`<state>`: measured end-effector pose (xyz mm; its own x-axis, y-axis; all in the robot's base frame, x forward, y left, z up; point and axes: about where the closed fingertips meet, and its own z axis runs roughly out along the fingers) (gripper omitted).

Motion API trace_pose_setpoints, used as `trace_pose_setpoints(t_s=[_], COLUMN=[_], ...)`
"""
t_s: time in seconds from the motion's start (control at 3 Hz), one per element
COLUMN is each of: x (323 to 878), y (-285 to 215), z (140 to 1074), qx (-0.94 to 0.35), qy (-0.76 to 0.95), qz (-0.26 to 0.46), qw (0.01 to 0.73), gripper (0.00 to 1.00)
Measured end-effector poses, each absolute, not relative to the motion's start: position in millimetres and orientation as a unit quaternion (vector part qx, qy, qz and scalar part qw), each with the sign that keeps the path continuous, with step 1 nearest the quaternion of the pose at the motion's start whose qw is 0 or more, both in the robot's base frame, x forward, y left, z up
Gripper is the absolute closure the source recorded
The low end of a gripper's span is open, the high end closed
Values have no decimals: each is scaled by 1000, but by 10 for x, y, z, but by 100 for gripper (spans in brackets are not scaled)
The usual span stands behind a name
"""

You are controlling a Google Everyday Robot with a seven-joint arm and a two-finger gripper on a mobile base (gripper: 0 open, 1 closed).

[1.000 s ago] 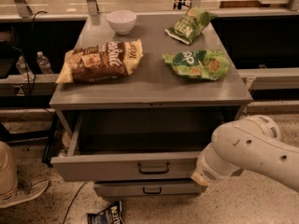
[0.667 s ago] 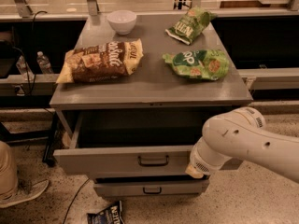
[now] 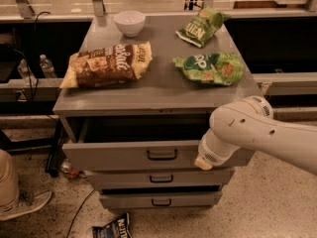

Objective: Close top drawer

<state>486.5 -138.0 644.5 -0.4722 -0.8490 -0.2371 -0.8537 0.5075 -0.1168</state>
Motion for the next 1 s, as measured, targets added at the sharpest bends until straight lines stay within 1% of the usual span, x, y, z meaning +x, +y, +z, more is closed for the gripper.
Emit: trace_pose_setpoints(t_s=[0.67, 1.0], x=[5265, 5383], y=[-1482, -1472], z=[6589, 6583], qx=[-471, -465], qy=[865, 867], qz=[-12, -16], qw=[174, 181], gripper=[100, 100])
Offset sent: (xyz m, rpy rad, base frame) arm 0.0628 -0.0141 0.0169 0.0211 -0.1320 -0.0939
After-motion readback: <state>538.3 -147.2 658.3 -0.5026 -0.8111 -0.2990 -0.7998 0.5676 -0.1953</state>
